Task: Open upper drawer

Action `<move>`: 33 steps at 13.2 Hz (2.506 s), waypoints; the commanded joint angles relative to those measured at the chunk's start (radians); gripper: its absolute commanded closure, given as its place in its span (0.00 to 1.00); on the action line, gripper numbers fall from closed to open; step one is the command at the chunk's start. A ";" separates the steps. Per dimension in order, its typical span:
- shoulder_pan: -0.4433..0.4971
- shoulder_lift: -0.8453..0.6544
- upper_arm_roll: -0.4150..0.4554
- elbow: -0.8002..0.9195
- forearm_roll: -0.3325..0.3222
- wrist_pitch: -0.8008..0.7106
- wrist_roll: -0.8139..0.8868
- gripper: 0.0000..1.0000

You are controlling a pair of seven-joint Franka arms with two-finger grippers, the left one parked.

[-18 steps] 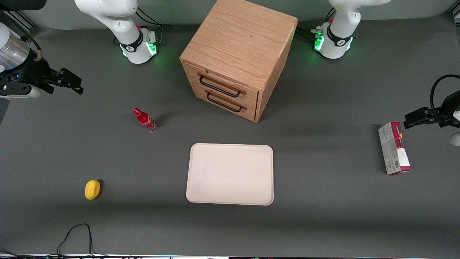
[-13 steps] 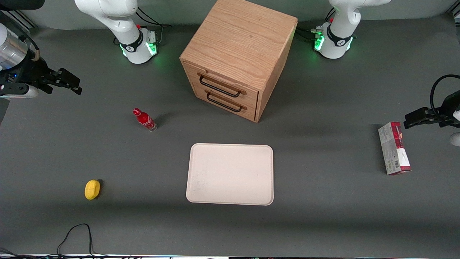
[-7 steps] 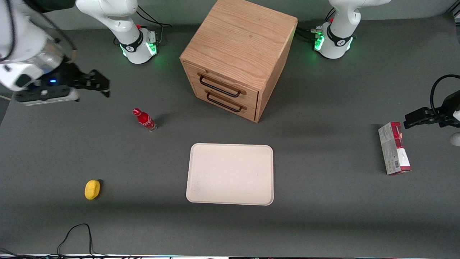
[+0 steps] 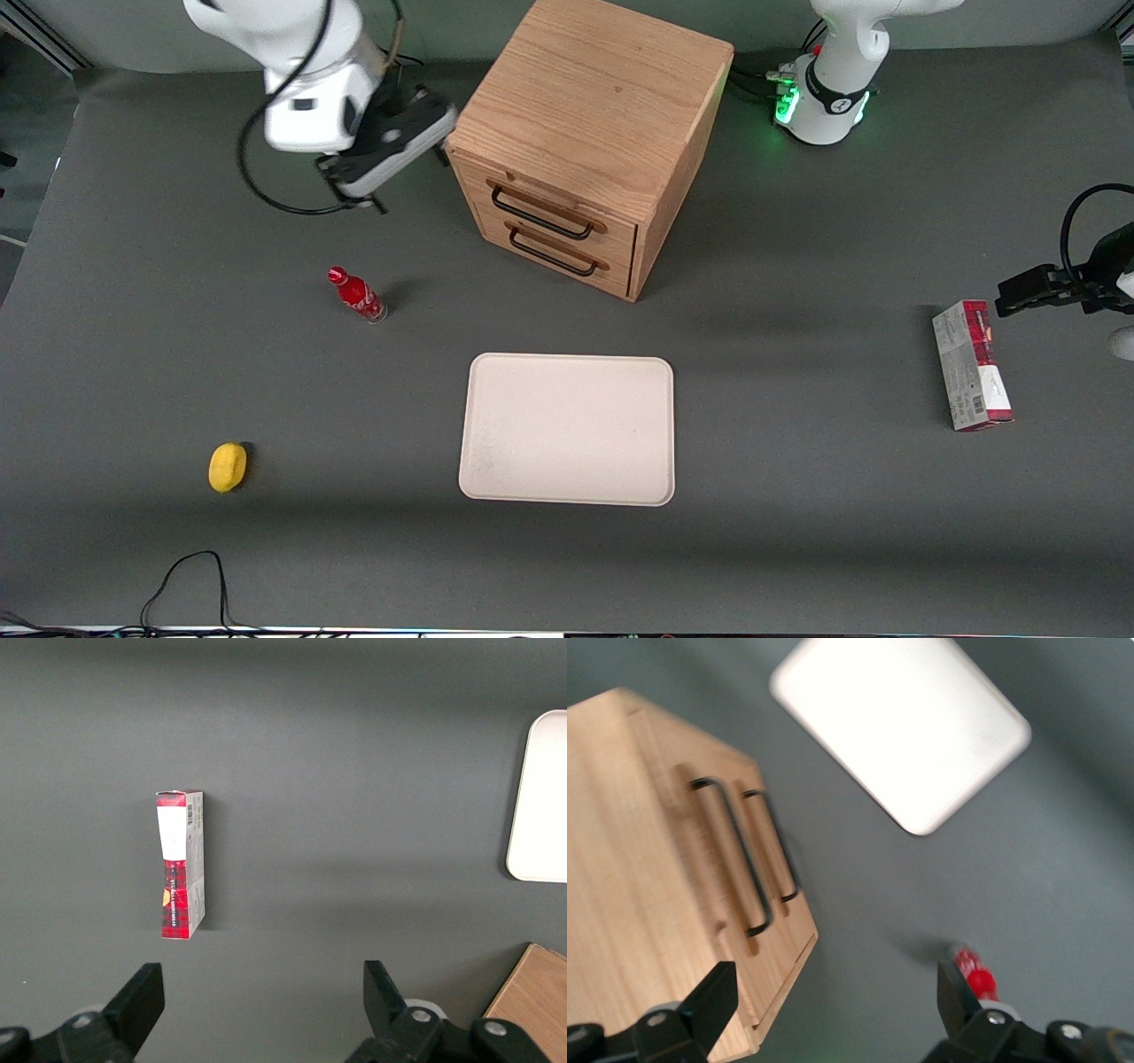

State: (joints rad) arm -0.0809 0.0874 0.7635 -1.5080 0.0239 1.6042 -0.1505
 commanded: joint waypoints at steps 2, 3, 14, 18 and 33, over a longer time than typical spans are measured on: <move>-0.008 0.210 0.054 0.142 0.130 -0.099 -0.141 0.00; -0.010 0.250 0.053 0.158 0.186 -0.127 -0.168 0.00; 0.009 0.362 0.059 -0.055 0.107 0.106 -0.239 0.00; 0.023 0.397 0.060 -0.099 0.068 0.189 -0.235 0.00; 0.029 0.506 0.056 -0.045 -0.077 0.293 -0.231 0.00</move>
State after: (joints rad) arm -0.0467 0.5408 0.8153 -1.6245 -0.0101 1.9054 -0.3705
